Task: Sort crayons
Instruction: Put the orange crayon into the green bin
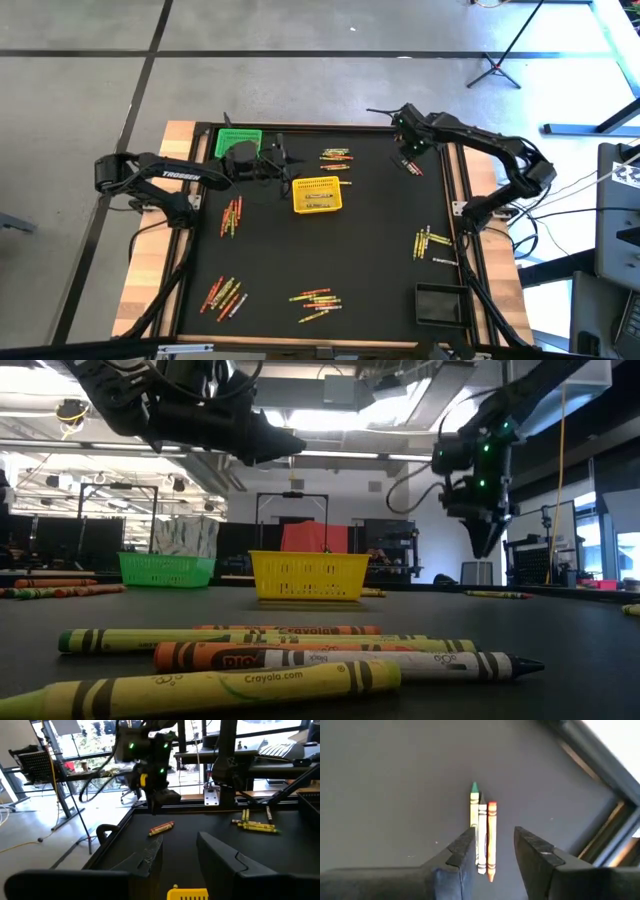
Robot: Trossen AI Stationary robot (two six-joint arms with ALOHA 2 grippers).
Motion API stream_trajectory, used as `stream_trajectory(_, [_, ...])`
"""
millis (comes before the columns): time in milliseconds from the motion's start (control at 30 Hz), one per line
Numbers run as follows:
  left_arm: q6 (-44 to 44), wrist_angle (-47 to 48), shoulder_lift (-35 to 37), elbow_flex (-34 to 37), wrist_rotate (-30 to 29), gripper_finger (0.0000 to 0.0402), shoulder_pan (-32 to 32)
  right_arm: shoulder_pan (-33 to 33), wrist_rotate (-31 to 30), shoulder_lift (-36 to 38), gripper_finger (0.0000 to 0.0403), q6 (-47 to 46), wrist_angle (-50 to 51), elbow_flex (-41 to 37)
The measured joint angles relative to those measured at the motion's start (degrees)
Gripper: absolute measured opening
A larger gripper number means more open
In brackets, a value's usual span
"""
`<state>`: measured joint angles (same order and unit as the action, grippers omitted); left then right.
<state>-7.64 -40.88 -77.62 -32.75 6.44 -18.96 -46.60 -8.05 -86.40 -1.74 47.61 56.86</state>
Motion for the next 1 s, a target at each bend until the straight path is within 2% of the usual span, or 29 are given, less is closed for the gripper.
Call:
stream_trajectory(367, [0.00, 0.05, 0.00, 0.00, 0.00, 0.0107, 0.00, -3.09, -0.57, -8.99, 0.0131, 0.56, 0.49, 0.00])
stream_trajectory(1000, [0.00, 0.11, 0.00, 0.00, 0.02, 0.0107, 0.00, -2.93, -1.47, -13.62, 0.0131, 0.72, -0.50, -0.04])
